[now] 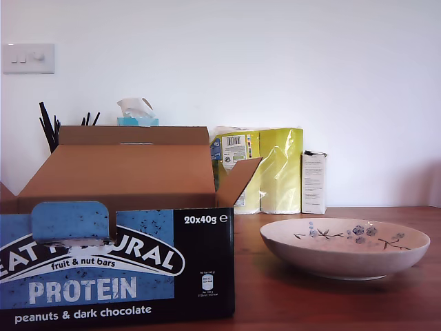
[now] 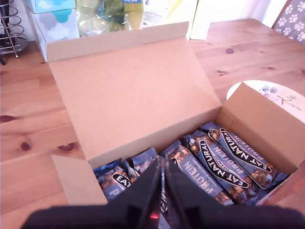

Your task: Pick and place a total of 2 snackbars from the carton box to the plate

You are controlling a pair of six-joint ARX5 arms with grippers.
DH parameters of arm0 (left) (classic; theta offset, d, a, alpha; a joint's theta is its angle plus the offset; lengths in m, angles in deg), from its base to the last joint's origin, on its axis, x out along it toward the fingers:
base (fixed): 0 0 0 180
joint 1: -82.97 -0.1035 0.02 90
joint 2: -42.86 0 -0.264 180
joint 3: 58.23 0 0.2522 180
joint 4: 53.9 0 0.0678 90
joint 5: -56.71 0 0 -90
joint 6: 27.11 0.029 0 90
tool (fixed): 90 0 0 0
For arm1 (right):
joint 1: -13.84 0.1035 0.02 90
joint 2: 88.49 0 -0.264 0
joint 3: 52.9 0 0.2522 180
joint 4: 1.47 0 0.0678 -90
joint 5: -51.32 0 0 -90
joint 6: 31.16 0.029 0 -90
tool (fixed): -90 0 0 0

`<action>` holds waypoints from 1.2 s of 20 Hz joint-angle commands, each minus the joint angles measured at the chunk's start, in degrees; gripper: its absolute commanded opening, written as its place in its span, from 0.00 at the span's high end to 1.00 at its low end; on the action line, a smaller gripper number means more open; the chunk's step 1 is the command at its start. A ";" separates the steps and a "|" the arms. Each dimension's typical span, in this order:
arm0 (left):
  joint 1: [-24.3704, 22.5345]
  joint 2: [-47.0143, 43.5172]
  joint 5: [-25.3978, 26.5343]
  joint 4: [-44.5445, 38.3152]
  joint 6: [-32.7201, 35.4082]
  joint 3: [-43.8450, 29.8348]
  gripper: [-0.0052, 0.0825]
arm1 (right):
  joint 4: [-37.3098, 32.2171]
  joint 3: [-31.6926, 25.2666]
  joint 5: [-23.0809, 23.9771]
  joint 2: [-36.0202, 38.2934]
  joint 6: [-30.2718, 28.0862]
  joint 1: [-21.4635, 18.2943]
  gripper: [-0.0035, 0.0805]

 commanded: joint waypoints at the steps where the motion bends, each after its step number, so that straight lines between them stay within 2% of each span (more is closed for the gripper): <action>1: 0.11 -0.07 -0.09 -0.37 -0.20 -0.94 0.96 | -0.48 -0.33 0.20 -0.09 -0.07 -0.07 0.97; 11: 0.11 -0.07 -1.27 -0.81 -0.20 -0.87 0.96 | -0.76 -0.33 0.02 -0.28 -0.26 -0.07 0.97; 15: 0.15 2.49 -3.52 -0.59 -0.11 0.92 0.96 | 0.76 0.77 -5.31 -4.26 -0.26 -0.04 0.97; 17: 0.46 5.68 -4.98 -0.09 0.35 2.64 0.96 | 2.08 2.71 -6.34 -8.28 -0.74 0.15 0.97; 19: 1.46 10.56 -6.05 0.92 1.57 5.18 0.96 | 3.61 5.57 -6.43 -12.55 -4.83 1.29 0.97; 22: 3.63 19.30 -5.99 2.67 1.75 9.75 0.96 | 6.47 9.64 -6.16 -18.53 -10.23 4.50 0.97; 24: 4.76 25.49 -5.44 6.01 1.01 13.73 0.96 | 7.23 11.23 -5.31 -21.99 -11.87 6.93 0.97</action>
